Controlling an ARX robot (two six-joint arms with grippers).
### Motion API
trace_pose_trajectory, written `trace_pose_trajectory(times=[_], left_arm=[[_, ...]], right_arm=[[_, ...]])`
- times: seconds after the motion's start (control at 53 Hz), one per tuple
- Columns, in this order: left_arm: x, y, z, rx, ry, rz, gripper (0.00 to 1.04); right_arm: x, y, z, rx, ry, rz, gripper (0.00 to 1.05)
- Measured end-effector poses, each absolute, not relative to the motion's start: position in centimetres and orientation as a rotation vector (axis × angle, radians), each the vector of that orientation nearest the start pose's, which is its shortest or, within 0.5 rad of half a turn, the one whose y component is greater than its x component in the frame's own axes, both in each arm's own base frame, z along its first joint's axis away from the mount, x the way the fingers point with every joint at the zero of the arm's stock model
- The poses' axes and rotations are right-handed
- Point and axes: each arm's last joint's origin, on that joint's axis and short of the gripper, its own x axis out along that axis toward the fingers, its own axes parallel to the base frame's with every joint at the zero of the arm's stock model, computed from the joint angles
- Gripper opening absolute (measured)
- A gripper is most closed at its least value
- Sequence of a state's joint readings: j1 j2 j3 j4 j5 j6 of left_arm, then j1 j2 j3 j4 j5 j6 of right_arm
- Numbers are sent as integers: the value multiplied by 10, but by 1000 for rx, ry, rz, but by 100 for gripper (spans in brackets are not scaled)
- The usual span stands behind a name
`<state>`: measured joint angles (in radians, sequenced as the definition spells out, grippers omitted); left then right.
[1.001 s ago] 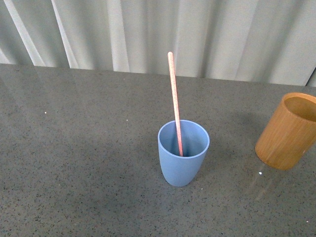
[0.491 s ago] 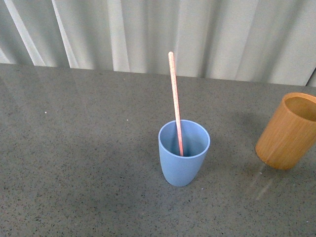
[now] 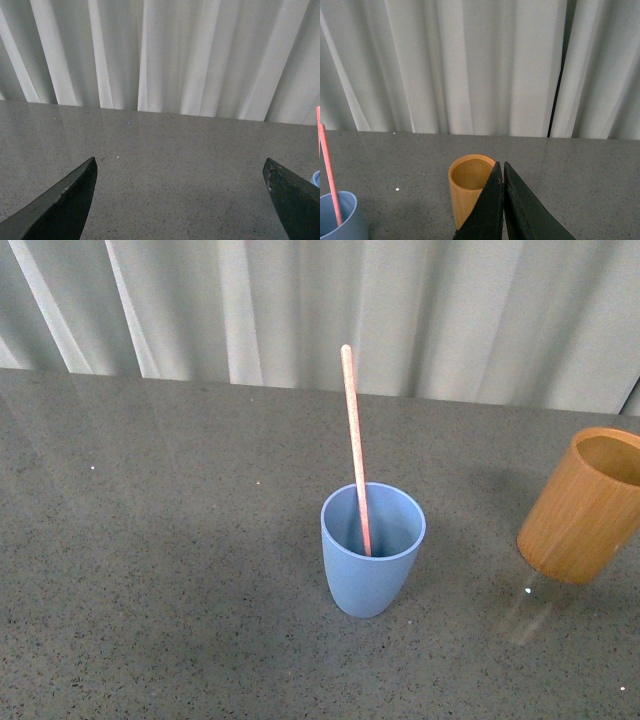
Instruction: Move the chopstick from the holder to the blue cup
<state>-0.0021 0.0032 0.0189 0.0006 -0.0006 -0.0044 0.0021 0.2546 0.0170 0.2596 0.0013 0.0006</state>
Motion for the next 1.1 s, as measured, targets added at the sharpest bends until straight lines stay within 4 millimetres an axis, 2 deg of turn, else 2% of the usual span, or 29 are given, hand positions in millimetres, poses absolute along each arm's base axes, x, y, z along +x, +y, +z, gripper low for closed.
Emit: trace_pose_trajectory(times=[0.246, 0.359, 0.661, 1.095], left_arm=[[97, 0, 170, -4, -16, -2, 98], [97, 0, 170, -4, -16, -1, 98], [97, 0, 170, -4, -17, -2, 98], [97, 0, 170, -4, -17, -2, 98]], right_arm=[[108, 0, 172, 1, -21, 1, 1], [97, 0, 169, 1, -16, 1, 1], [97, 0, 169, 0, -15, 0, 2], [97, 0, 169, 1, -15, 0, 83]])
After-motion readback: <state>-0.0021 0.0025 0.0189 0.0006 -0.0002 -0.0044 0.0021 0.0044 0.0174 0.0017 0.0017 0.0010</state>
